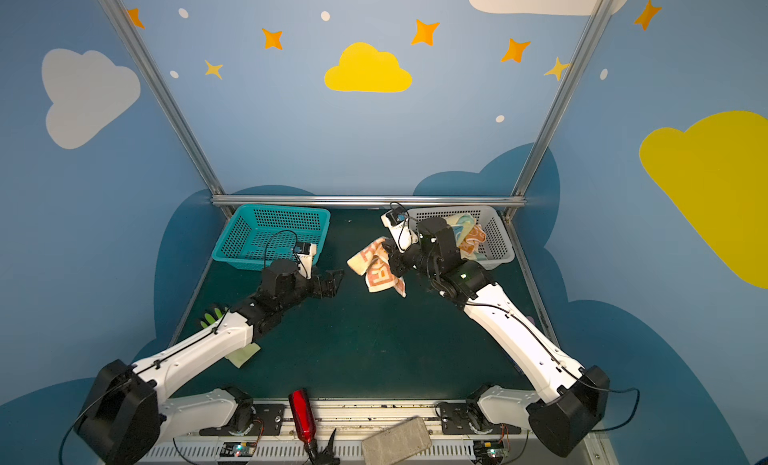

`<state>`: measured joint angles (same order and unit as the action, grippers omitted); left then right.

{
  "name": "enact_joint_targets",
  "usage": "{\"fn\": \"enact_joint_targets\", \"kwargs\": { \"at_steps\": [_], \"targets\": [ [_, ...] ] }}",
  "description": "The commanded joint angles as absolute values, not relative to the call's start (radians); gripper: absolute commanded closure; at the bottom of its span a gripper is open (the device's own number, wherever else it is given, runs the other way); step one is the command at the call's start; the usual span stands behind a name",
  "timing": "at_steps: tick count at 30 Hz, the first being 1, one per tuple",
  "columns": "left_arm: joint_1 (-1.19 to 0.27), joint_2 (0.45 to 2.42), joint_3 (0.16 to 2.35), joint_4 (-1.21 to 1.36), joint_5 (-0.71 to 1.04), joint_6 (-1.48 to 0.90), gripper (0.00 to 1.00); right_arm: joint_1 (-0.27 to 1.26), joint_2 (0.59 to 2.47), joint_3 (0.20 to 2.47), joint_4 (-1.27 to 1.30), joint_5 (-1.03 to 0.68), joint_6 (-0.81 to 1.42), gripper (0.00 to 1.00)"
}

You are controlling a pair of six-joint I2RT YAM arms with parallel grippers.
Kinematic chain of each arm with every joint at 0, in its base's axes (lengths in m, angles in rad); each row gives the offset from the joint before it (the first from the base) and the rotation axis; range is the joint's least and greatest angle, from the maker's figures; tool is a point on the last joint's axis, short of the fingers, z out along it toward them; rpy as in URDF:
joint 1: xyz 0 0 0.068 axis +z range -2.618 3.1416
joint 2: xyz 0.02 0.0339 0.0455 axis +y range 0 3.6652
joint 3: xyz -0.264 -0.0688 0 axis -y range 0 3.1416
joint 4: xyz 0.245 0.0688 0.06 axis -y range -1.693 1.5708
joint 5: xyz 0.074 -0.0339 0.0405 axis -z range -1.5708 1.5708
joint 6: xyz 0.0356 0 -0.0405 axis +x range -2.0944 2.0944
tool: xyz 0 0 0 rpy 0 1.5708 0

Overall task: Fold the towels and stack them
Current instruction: 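Reach the right gripper into the white basket and grasp the cream RABBIT towel, then lift the towel out and drop it onto the table center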

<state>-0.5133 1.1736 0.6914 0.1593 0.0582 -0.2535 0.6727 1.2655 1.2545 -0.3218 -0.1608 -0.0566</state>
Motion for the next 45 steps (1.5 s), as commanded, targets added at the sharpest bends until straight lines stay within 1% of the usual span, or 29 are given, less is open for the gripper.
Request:
{"fn": "enact_joint_targets", "kwargs": {
  "at_steps": [1, 7, 12, 16, 19, 22, 26, 28, 30, 31, 33, 36, 41, 45],
  "targets": [
    [-0.514, 1.102, 0.663, 0.138, -0.032, -0.242, 0.01, 0.724, 1.308, 1.266, -0.327, -0.196, -0.023, 1.0],
    [-0.512, 0.983, 0.614, 0.118, -0.095, -0.225, 0.0, 0.747, 1.413, 1.27, -0.303, -0.213, 0.064, 1.0],
    [-0.508, 0.972, 0.605, 0.096, -0.105, -0.216, 0.0, 0.715, 1.473, 1.203, -0.25, -0.069, 0.163, 1.0],
    [-0.508, 1.017, 0.616, 0.095, -0.084, -0.217, 0.01, 0.621, 1.52, 1.149, -0.27, -0.079, 0.263, 1.0],
    [-0.507, 1.067, 0.636, 0.095, -0.058, -0.214, 0.0, 0.569, 1.555, 1.148, -0.361, -0.076, 0.286, 1.0],
    [-0.508, 1.129, 0.663, 0.097, -0.014, -0.198, 0.0, 0.545, 1.606, 1.181, -0.482, -0.039, 0.315, 1.0],
    [-0.508, 1.226, 0.716, 0.064, 0.062, -0.15, 0.0, 0.538, 1.669, 1.188, -0.55, 0.022, 0.325, 1.0],
    [-0.508, 1.275, 0.756, 0.018, 0.092, -0.138, 0.0, 0.538, 1.683, 1.185, -0.58, 0.05, 0.32, 0.76],
    [-0.508, 1.308, 0.77, 0.014, 0.118, -0.139, 0.0, 0.538, 1.67, 1.172, -0.58, 0.083, 0.298, 0.6],
    [-0.508, 1.32, 0.773, 0.019, 0.128, -0.142, 0.0, 0.537, 1.656, 1.167, -0.581, 0.104, 0.283, 0.54],
    [-0.509, 1.334, 0.777, 0.027, 0.145, -0.145, 0.0, 0.537, 1.611, 1.158, -0.58, 0.138, 0.238, 0.48],
    [-0.507, 1.342, 0.783, 0.032, 0.138, -0.153, 0.01, 0.536, 1.529, 1.154, -0.574, 0.149, 0.124, 0.45],
    [-0.505, 1.351, 0.799, 0.022, 0.115, -0.159, 0.0, 0.549, 1.397, 1.131, -0.545, 0.073, -0.102, 0.45],
    [-0.506, 1.363, 0.815, -0.001, 0.119, -0.151, 0.0, 0.565, 1.311, 1.022, -0.442, -0.117, -0.367, 0.48]
  ]
}}
